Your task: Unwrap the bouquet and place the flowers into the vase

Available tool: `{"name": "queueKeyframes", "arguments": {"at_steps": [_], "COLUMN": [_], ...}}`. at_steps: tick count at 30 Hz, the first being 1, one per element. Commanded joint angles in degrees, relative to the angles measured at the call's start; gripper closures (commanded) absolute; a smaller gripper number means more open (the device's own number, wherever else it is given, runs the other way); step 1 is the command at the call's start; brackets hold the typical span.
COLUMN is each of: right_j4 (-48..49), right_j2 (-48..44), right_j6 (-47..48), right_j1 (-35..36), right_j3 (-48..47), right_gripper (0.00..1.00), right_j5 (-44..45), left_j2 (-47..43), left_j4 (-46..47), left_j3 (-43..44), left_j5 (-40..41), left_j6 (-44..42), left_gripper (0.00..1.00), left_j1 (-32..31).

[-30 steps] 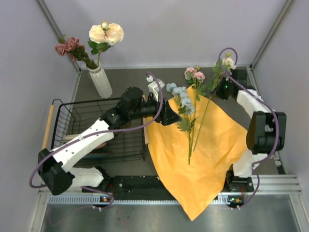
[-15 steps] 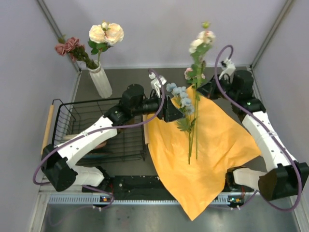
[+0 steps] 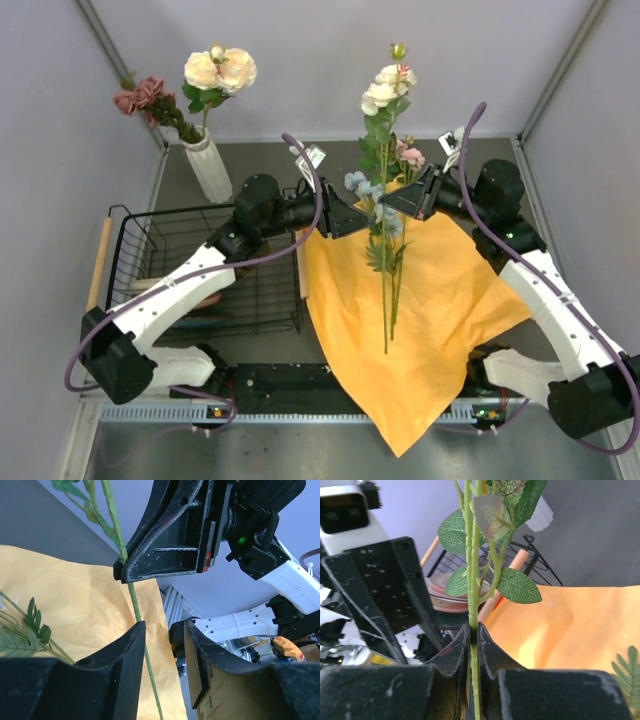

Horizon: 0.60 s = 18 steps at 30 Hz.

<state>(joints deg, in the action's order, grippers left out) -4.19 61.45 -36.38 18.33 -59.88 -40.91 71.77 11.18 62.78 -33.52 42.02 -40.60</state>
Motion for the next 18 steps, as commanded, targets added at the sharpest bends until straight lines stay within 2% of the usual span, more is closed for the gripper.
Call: {"name": "queueKeyframes", "arguments": {"at_steps": [1, 4, 9, 11, 18], "right_j4": [9.20, 7.62, 7.35, 7.35, 7.35], "right_j2": [-2.04, -2.65, -3.70, -4.32, -4.85], "right_j6": [-7.04, -5.99, -6.16, -6.25, -6.25], "right_j1": [0.39, 0.48, 0.83, 1.36, 2.59], "right_j3": [0.64, -0.24, -0.42, -0.24, -0.06], "right_gripper": [1.00, 1.00, 1.00, 1.00, 1.00], "right_j5": [-4.27, -4.36, -5.58, -5.68, -5.50], "left_j2": [0.74, 1.53, 3.03, 3.90, 5.49], "left_j4": [5.17, 3.77, 3.40, 5.07, 8.15], "left_j3": [0.49, 1.64, 2.08, 2.17, 2.87], "left_j5": [-0.85, -0.58, -0.58, -1.55, -4.19], "left_j6": [1.93, 1.58, 1.66, 2.80, 3.42], "left_gripper": [0.57, 0.52, 0.37, 0.37, 0.51], "left_j1": [-0.27, -0.36, -0.53, -0.53, -1.76]}}
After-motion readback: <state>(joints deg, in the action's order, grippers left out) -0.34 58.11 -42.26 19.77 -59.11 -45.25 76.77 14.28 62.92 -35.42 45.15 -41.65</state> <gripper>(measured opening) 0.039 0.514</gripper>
